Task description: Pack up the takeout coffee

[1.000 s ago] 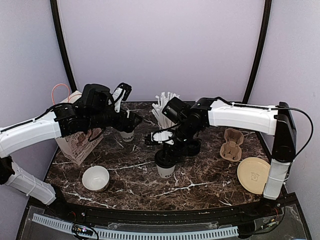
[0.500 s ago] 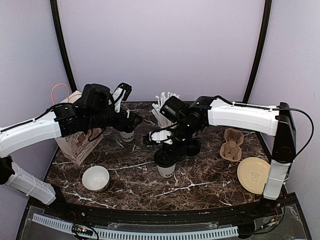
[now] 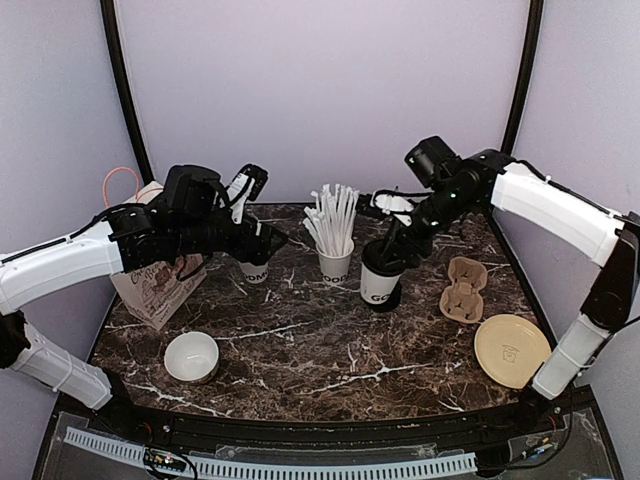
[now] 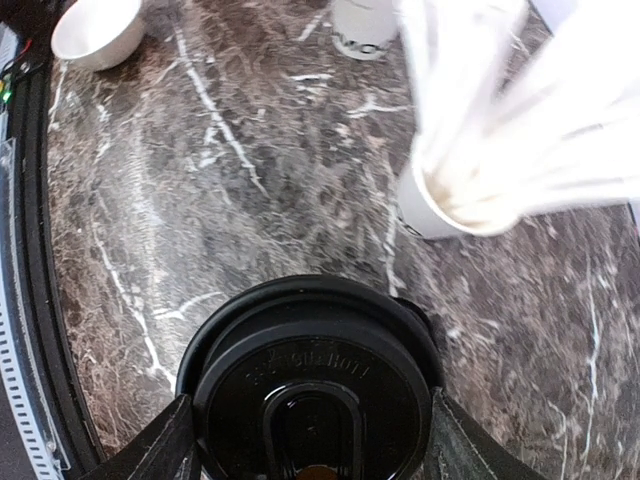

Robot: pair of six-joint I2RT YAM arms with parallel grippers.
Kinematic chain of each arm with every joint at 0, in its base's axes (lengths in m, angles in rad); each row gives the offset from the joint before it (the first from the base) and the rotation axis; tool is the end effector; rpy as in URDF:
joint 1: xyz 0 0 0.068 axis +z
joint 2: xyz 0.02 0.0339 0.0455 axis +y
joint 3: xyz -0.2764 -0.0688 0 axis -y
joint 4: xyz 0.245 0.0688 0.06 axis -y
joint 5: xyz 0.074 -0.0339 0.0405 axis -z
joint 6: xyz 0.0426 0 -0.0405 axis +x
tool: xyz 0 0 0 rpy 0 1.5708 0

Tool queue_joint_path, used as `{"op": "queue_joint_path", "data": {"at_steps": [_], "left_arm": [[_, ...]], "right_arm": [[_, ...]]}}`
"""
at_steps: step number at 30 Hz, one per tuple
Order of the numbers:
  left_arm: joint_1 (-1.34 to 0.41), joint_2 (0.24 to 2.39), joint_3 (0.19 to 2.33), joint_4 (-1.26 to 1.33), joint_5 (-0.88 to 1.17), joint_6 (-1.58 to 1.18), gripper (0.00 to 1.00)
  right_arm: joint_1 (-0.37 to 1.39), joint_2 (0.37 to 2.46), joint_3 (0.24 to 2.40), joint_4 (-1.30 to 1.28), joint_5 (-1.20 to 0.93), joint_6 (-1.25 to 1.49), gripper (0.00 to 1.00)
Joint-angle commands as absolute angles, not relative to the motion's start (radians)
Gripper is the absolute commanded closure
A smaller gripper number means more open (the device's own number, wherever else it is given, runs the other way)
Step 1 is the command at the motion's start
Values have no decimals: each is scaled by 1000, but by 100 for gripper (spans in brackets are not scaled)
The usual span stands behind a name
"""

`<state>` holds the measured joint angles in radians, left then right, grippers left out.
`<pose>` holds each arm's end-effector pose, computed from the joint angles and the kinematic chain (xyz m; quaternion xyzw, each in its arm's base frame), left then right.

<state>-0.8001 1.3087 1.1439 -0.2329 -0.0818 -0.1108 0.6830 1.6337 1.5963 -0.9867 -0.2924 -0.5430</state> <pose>0.2166 -0.2180 0.3544 0.2599 0.7909 -0.2127 0.5116 0.2592 0.2267 0.3421 -0.5802 0.7565 0.1586 0.2566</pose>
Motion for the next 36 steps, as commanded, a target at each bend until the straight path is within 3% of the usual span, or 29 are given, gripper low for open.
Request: {"op": "queue_joint_path", "data": {"at_steps": [1,6,11,23,35,36], "left_arm": [[-794,1315,1179,-214,-35,-81,14],[-795,1335,1198,-216,63,-59,15],[-795,1343,1211,-241,107,-30,16],[-798,1339,1224,-291,138,-32,18],[-774,1434,1356,-484,-118,-31,18],[-770,1451,1367,-504,-120,-30,18]], "right_arm": [[518,1578,1577,-965,-311,-510,33],[357,1613,1600,-893,-287,-448,33],[308,1719,1632,-835,-165,-380,33],[217,1896,1725,-810,-139,-322,32],[207,1913,1733,-816,-156,-277,17],[206,1908,1741,-820,-157,-274,10]]}}
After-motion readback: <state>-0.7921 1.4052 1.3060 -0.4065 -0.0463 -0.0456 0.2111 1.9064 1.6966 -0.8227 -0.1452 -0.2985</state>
